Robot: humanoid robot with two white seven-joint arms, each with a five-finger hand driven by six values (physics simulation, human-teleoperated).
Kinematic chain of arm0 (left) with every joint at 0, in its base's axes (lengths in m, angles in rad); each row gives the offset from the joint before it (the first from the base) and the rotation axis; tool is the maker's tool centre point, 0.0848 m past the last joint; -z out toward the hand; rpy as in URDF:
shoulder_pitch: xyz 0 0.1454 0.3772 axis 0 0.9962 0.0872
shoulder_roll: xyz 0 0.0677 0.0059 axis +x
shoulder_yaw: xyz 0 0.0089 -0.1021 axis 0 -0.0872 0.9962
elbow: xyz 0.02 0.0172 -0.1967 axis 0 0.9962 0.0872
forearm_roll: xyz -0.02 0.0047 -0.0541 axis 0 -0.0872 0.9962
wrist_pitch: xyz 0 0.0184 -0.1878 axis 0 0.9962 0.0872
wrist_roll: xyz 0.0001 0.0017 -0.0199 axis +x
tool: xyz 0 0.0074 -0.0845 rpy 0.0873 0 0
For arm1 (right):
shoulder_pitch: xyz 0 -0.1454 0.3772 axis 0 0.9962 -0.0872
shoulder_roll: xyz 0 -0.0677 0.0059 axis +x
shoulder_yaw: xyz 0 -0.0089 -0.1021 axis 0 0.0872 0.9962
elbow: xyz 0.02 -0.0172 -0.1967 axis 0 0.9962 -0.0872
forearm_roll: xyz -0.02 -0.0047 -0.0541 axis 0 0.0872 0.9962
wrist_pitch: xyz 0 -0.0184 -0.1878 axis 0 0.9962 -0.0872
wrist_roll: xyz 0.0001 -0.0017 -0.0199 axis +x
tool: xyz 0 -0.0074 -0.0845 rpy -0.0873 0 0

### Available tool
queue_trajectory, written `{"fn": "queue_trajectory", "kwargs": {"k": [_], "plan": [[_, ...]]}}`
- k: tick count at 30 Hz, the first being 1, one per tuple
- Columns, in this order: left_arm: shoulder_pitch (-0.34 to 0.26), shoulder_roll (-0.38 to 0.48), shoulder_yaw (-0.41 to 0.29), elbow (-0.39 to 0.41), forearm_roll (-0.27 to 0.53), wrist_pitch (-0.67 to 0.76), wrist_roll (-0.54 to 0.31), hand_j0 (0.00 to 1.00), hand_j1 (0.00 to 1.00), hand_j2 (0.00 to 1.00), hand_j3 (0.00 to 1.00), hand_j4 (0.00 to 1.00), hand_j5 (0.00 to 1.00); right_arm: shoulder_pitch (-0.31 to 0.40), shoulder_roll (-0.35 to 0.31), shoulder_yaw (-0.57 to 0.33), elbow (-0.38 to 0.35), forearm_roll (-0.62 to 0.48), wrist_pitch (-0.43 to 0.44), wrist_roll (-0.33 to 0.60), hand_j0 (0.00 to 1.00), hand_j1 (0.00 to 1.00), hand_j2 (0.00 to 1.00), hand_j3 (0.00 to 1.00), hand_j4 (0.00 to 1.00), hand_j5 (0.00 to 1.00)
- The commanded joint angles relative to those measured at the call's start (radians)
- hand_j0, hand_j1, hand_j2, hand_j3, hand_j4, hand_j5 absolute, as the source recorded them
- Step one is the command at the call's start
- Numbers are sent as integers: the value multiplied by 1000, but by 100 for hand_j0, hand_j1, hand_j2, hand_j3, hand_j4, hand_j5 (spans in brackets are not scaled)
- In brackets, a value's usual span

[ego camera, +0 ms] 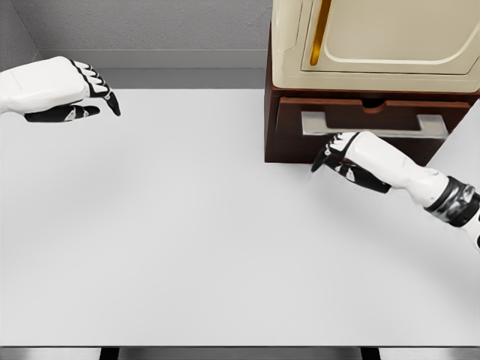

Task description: Put the switch into the drawer with left arm, and close the drawer with right arm

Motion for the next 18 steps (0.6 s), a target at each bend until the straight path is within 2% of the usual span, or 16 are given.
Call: {"fn": "queue_trajectory", "kwargs": {"k": [1,18], "plan": [[0,1,2,4,5,2,0,53,53,53,53,53,53,-2,0,-3,11,-19,1,-5,43,43,43,43,43,43],[-2,-5,7,21,5,2,0,53,53,53,53,53,53,-31,0,-3,20,-14,1,-5,43,43,43,43,43,43]]}}
